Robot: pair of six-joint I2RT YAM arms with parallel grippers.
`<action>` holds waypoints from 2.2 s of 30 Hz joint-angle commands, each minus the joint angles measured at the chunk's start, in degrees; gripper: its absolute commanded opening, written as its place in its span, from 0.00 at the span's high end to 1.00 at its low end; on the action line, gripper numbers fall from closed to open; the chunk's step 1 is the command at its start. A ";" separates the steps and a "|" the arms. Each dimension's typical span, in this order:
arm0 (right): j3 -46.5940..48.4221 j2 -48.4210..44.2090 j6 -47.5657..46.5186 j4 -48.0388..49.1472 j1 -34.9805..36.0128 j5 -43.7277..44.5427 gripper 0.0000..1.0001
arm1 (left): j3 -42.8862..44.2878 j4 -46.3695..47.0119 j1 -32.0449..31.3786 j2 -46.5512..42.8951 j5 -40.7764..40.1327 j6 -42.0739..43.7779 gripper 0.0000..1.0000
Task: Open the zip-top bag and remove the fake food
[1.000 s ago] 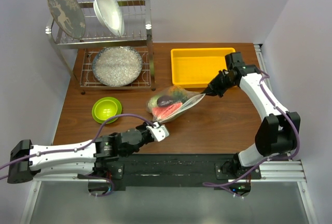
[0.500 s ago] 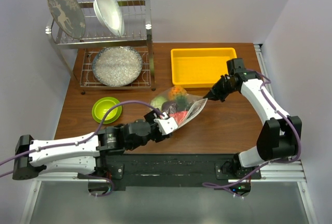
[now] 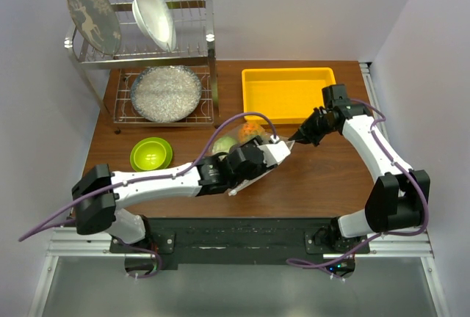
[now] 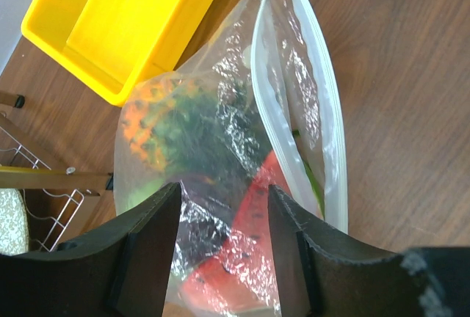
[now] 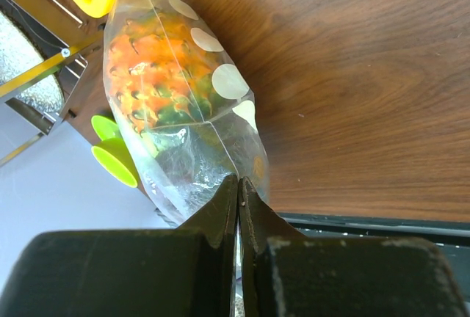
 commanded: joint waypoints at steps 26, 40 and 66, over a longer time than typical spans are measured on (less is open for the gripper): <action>-0.78 -3.00 -1.12 0.55 -0.12 0.15 1.00 | 10.86 -1.37 2.51 8.90 10.61 -7.96 0.79; -2.71 -4.32 -3.84 3.80 -0.12 2.35 1.00 | 8.92 2.76 2.60 6.35 7.99 -10.42 1.00; -30.67 -32.10 -22.91 38.09 21.92 7.34 0.60 | 7.96 10.67 3.91 3.89 -1.07 -18.33 1.00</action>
